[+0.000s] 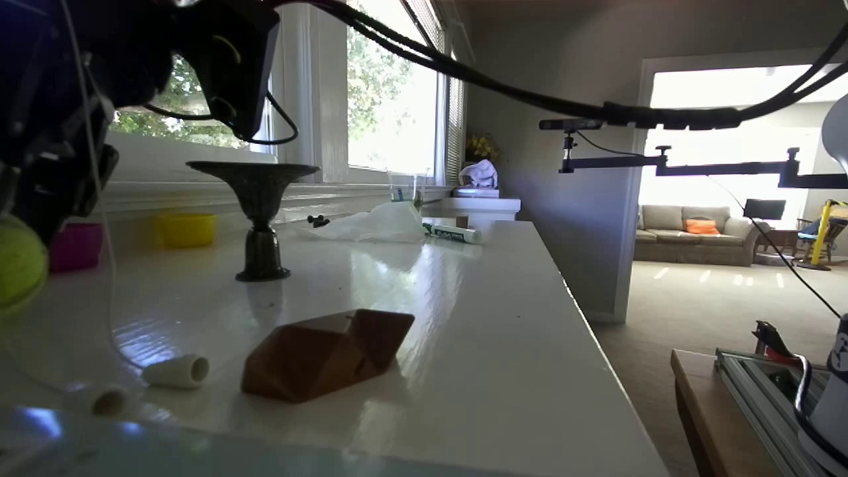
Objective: Put the tennis ball on the stand
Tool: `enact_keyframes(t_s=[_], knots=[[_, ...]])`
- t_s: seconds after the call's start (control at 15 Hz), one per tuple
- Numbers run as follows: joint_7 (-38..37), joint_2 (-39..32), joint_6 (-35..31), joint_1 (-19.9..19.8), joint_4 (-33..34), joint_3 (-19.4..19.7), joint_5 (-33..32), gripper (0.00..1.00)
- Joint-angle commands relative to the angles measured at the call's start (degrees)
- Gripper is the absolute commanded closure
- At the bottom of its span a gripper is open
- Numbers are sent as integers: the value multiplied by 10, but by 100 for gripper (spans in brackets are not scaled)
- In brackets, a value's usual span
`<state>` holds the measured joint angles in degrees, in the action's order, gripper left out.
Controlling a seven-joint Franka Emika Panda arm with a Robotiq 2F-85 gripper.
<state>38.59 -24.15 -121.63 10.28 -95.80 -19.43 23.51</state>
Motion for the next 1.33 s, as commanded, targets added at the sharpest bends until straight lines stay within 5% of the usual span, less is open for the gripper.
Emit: enact_keyframes(t_s=[0.0,1.27], knots=[[2,34,-24,-13,-24,-1,10,63],[-69,190,-73,-35,-159,85,-41,63]])
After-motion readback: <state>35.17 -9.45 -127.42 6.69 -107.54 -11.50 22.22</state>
